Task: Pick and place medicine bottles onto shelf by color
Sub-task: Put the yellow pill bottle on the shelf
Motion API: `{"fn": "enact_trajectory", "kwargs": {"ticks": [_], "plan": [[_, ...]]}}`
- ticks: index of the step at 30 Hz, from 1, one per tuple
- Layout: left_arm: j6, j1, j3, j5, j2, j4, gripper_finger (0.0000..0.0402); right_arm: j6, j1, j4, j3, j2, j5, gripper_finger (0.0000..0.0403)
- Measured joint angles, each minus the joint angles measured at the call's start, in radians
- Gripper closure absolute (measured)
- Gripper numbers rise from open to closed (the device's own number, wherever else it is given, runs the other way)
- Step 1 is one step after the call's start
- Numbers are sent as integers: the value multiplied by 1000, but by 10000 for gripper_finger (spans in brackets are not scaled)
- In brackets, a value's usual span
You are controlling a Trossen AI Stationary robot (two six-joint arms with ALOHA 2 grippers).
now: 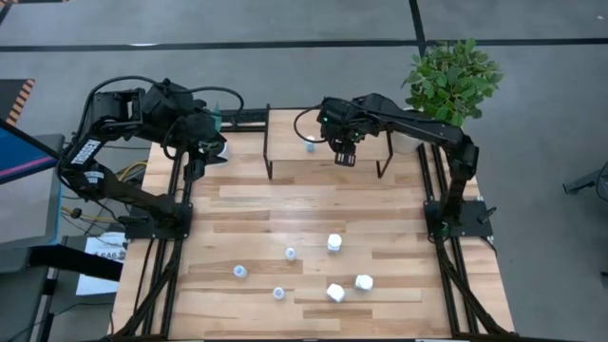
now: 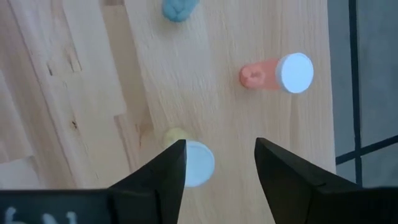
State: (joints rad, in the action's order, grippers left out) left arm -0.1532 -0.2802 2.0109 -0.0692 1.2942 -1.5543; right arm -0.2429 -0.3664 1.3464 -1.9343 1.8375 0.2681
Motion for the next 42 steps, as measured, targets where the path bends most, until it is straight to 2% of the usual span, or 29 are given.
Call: {"fn": "enact_trajectory", "kwargs": {"ticks": [3,6,11,14,15,17,20,25,26,28,30,32,36,39,42], "plan": [[0,0,0,0,0,0,166,0,1,8,-22,-4,30,193],[0,0,0,0,0,0,166,21,6,35,-103,-4,61,193],[0,0,0,0,0,0,166,189,13,150,-262,-10,55,193],[0,0,0,0,0,0,166,301,19,229,-281,-12,40,194],[0,0,0,0,0,0,166,332,23,220,-255,-28,5,194],[1,0,0,0,0,0,166,344,21,226,-204,-66,-130,194],[4,0,0,-1,0,-6,166,397,53,225,-75,-157,-188,194],[-6,0,0,-2,0,-6,166,573,144,170,238,-415,-146,198],[-14,0,0,-2,0,-6,166,625,171,119,320,-477,-130,200],[-24,0,0,-2,0,-6,166,730,235,-90,502,-600,-97,204],[-26,0,0,-1,0,-2,166,800,299,-334,690,-700,-32,209],[-26,0,0,-1,0,2,166,840,354,-567,867,-770,81,216],[-25,0,0,-1,0,2,166,818,407,-974,1128,-801,276,231],[-22,0,0,0,0,2,166,771,412,-1165,1217,-779,392,244],[-21,0,0,2,0,2,166,764,410,-1170,1246,-749,507,258]]}}
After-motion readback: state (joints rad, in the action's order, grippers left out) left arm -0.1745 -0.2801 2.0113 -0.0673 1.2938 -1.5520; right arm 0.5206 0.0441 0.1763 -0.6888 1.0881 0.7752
